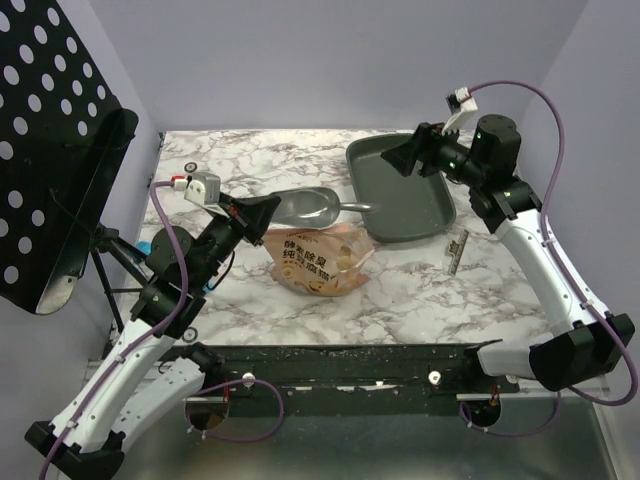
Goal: Fill the litter box with clean litter
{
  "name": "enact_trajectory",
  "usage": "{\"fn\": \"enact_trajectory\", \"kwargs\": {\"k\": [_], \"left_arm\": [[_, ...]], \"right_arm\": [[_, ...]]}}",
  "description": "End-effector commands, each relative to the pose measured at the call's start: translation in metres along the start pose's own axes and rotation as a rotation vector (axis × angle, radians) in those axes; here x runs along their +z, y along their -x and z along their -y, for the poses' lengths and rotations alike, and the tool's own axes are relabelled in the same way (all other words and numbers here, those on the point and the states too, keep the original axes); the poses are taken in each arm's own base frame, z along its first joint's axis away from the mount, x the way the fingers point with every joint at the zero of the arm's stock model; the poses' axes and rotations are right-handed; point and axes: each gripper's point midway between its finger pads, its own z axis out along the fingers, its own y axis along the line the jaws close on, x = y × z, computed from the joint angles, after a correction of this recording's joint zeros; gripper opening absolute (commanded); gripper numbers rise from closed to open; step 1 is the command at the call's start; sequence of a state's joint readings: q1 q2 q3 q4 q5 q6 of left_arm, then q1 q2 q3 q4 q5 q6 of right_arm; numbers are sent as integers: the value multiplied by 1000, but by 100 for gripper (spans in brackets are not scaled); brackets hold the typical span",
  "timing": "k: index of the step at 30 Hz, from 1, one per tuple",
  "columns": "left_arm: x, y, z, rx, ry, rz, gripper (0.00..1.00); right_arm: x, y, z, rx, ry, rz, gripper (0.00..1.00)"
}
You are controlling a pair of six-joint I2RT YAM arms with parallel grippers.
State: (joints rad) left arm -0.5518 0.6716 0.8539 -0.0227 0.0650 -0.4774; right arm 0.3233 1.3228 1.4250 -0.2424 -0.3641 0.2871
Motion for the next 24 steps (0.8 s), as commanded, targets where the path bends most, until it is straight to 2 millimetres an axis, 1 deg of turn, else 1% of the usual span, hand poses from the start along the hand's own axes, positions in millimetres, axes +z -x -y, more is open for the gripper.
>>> {"fn": "enact_trajectory", "kwargs": {"k": [1,3,6,8,10,12,15,19,24], "left_arm": [[4,46,28,-45,-140,212,0],[6,39,27,-61,-152,217,0],[10,30,25,-73,-169,209,0],[11,24,25,-78,-184,201,0],[12,23,25,-84,-201,203,0],[12,24,25,-93,-216,211,0],[11,26,25,-120,-246,230,0],[10,28,27,-154,-290,235,0],[15,26,21,-197,-304,240,0]], "right_arm": [[-37,-6,-58,69,405,18,80],[-42,-19,-61,66,462,5,80],[-48,-33,-61,66,507,-6,80],[-55,-39,-71,83,582,-7,80],[-61,-40,-79,85,645,3,80],[-63,-43,-82,99,668,-3,79],[-63,-47,-82,115,688,-25,76],[-63,-53,-80,111,679,-23,75],[-69,-51,-86,106,707,-30,75]]}}
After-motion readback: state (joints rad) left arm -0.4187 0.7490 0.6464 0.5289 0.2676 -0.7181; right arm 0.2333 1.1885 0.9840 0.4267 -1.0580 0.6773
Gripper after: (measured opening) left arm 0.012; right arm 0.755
